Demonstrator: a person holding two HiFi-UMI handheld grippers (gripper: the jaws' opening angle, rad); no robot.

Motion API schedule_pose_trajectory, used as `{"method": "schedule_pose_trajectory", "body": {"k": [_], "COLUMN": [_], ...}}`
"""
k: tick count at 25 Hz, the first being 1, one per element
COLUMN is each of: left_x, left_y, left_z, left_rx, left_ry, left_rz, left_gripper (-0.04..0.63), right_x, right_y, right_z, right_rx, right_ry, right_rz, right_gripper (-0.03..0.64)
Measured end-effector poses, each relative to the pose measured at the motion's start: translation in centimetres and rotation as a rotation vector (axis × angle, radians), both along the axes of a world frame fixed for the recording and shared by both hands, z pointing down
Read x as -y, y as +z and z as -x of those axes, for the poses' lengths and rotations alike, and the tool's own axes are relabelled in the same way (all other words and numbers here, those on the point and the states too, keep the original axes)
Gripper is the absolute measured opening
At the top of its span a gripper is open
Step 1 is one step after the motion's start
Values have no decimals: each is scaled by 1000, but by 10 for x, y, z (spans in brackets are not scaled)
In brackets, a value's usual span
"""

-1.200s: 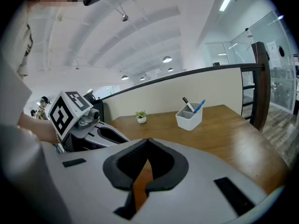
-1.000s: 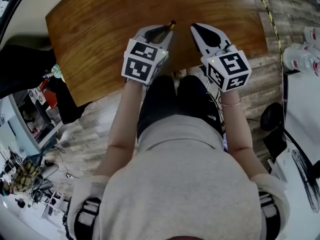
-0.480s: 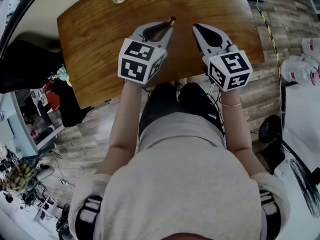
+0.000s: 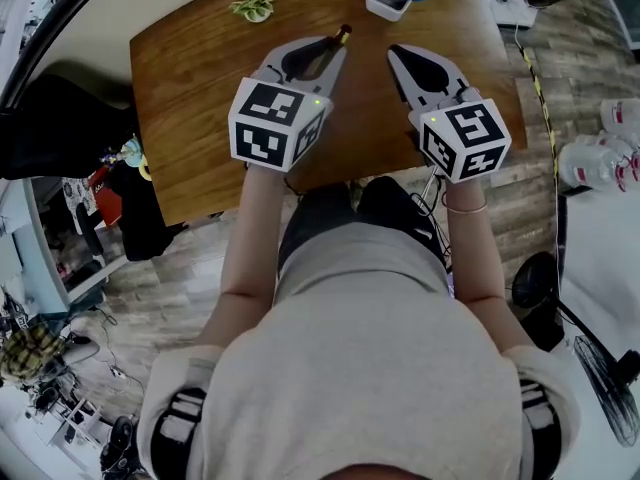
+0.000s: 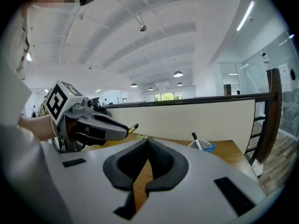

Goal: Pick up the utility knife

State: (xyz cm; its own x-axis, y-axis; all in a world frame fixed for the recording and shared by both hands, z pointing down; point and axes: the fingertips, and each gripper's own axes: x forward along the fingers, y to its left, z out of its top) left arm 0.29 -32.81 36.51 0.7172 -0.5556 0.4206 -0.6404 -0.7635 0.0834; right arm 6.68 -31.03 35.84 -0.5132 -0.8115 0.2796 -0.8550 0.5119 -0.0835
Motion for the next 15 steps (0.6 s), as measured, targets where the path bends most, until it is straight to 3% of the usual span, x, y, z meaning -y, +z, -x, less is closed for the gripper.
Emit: {"method": "schedule_pose_trajectory", "body": {"k": [15], "left_x": [12], "left_y": [-38], "left_z": [18], "left_rx": [-92], "left_ry": [-101], "left_rz": [-83], "left_gripper": [78], "right_x": [4], "right_y": [-43], "right_z": [23], "right_rx": [11], "right_ry": [-52], "right_rz": [-105], "right_gripper": [9]}}
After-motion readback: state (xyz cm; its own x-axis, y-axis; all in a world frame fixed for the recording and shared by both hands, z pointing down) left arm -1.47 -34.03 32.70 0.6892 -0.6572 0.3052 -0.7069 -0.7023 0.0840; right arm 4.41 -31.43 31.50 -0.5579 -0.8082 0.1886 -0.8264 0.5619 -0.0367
